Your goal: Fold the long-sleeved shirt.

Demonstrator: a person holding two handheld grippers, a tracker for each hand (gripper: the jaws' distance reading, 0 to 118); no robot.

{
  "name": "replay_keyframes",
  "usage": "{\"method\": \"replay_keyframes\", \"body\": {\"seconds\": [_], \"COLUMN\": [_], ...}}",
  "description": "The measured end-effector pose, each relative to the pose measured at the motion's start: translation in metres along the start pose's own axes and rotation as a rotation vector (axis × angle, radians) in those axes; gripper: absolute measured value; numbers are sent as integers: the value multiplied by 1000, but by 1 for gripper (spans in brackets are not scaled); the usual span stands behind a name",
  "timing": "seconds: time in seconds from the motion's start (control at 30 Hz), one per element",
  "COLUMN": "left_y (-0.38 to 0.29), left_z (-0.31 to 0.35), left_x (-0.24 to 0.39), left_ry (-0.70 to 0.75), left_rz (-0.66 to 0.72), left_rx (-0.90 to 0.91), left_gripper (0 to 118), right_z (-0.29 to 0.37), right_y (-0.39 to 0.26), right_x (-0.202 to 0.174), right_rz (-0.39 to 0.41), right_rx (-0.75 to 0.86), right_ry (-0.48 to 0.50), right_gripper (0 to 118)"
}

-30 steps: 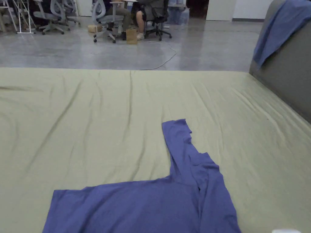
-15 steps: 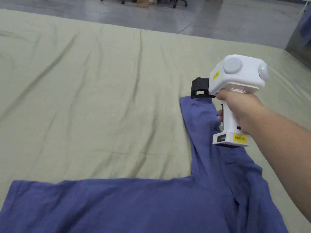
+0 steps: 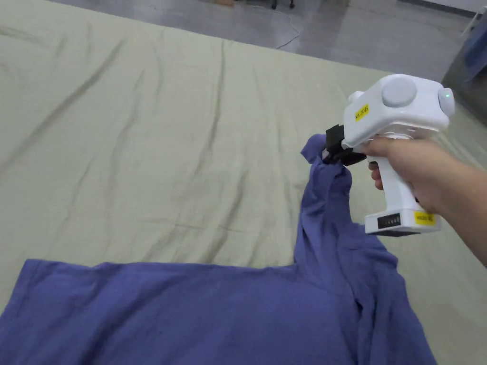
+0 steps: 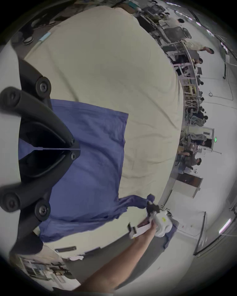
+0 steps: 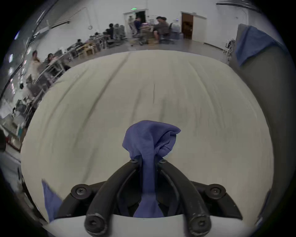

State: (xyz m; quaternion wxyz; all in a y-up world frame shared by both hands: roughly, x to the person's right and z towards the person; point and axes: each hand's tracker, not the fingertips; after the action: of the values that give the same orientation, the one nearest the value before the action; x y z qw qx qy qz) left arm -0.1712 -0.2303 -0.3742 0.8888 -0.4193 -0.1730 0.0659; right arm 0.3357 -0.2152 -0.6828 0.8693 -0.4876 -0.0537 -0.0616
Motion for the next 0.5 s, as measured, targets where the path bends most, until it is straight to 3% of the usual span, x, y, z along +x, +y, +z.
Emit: {"method": "replay_keyframes", "body": {"seconds": [0.13, 0.23, 0.33, 0.43, 0.5], "left_y": [-15, -25, -32, -40, -45], "left_z": [31, 47, 62, 69, 74], "left_x": [4, 14, 17, 15, 15], "left_ry": [-49, -40, -66, -79, -89], "left_rz": [47, 15, 46, 98, 101], "left_rx": [-2, -5, 19, -13, -18], "left_gripper": [0, 0, 0, 0, 0], "right_z": [71, 94, 97, 66, 68], "right_y": [-93, -171, -244, -303, -316], "right_x": [-28, -40, -44, -48, -51], "right_rz": [174, 134, 11, -79, -70], "right_rx": [-10, -84, -187, -310, -113], "right_ry": [-70, -51, 4, -35, -63], "right_gripper": [10, 10, 10, 10, 10]}}
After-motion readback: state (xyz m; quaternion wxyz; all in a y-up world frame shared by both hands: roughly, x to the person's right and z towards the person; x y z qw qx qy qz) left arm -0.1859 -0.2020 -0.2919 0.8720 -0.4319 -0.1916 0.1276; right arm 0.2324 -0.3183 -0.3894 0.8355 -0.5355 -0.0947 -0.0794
